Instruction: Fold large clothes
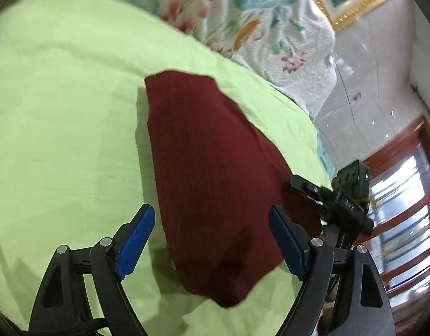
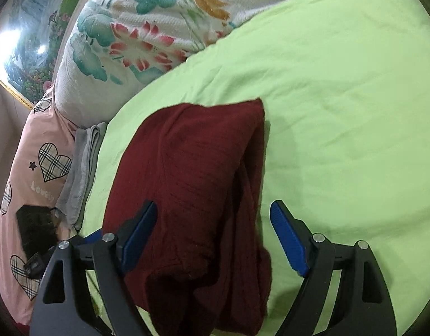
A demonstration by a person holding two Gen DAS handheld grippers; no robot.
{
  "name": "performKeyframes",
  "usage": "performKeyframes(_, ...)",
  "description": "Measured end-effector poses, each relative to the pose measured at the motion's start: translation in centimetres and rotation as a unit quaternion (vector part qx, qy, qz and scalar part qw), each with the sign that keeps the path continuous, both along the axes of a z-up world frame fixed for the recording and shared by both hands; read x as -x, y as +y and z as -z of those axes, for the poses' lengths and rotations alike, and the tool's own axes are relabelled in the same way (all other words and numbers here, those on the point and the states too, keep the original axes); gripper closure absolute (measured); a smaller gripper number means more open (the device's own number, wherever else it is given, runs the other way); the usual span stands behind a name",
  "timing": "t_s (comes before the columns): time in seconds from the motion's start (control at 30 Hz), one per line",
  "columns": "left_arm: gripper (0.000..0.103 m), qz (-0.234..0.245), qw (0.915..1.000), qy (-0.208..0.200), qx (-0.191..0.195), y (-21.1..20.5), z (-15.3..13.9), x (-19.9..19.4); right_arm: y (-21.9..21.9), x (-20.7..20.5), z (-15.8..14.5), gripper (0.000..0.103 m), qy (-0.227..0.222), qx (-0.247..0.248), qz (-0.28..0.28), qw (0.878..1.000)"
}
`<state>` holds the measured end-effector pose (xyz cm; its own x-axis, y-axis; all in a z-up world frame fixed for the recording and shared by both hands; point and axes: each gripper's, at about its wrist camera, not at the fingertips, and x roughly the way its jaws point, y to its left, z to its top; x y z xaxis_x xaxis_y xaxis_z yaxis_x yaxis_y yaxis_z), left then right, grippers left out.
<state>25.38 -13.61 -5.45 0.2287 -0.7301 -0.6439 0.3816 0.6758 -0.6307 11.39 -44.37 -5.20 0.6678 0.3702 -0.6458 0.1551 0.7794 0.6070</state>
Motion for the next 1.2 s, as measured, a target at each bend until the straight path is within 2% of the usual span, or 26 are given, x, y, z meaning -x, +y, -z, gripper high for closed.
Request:
performKeyframes(0.13, 0.018, 0.013, 0.9994, 0.030, -0.014, -2.0, 2.3, -1.4, 0.0, -0.7, 0.7, 0.020, 0.004, -0.017, -0.009, 1.000)
performKeyframes(0.2, 0.004, 0.018, 0.9986, 0.046, -0.018, -3.3, 3.9, -2.9, 0.0, -1.2, 1.1, 0.020, 0.008, -0.024, -0.014, 1.000)
performKeyframes(0.23, 0.002, 0.021, 0.9981, 0.054, -0.020, -4.0, 4.8, -3.5, 0.1, -1.3, 1.3, 0.020, 0.009, -0.028, -0.017, 0.999)
performKeyframes(0.33, 0.000, 0.032, 0.9987, 0.031, -0.025, -4.9, 5.1, -3.4, 0.1, -2.0, 2.1, 0.020, 0.015, -0.039, -0.028, 0.999)
performKeyframes(0.37, 0.002, 0.040, 0.9984, 0.020, -0.034, -5.4, 4.9, -3.1, 0.0, -2.2, 2.2, 0.020, 0.013, -0.043, -0.030, 0.999)
performKeyframes(0.4, 0.011, 0.047, 0.9981, 0.014, -0.037, -5.8, 4.9, -3.0, 0.0, -2.3, 2.3, 0.020, 0.012, -0.047, -0.030, 0.998)
performKeyframes(0.47, 0.020, 0.057, 0.9977, 0.009, -0.035, -6.3, 4.9, -2.9, -0.2, -2.6, 2.5, 0.024, 0.011, -0.052, -0.026, 0.998)
performKeyframes(0.5, 0.026, 0.057, 0.9977, 0.002, -0.035, -6.4, 4.8, -2.8, 0.0, -2.7, 2.5, 0.029, 0.016, -0.045, -0.024, 0.999)
performKeyframes(0.57, 0.035, 0.056, 0.9976, -0.016, -0.038, -6.3, 4.2, -2.2, 0.3, -2.8, 2.7, 0.051, 0.021, -0.047, -0.030, 0.998)
performKeyframes(0.6, 0.039, 0.054, 0.9972, -0.030, -0.043, -6.1, 3.7, -1.8, 0.6, -2.7, 2.6, 0.054, 0.022, -0.054, -0.032, 0.998)
performKeyframes(0.67, 0.043, 0.051, 0.9962, -0.052, -0.047, -5.5, 2.7, -0.7, 1.5, -2.3, 1.7, 0.062, 0.016, -0.032, -0.032, 0.999)
performKeyframes(0.77, 0.047, 0.047, 0.9949, -0.074, -0.049, -3.7, 1.3, 0.7, 3.4, -1.9, 0.3, 0.066, -0.001, -0.022, -0.040, 0.999)
performKeyframes(0.9, 0.048, 0.026, 0.9941, -0.094, -0.047, 0.8, -0.9, 2.0, 7.8, -1.8, -0.9, 0.067, -0.026, -0.024, -0.073, 0.997)
performKeyframes(1.1, 0.048, -0.008, 0.9885, -0.131, -0.075, 9.1, -3.6, 4.7, 15.0, -3.1, -0.8, 0.068, -0.055, -0.044, -0.129, 0.989)
performKeyframes(1.2, 0.048, -0.024, 0.9864, -0.135, -0.089, 12.5, -3.9, 5.9, 18.0, -3.7, -0.3, 0.068, -0.057, -0.053, -0.153, 0.985)
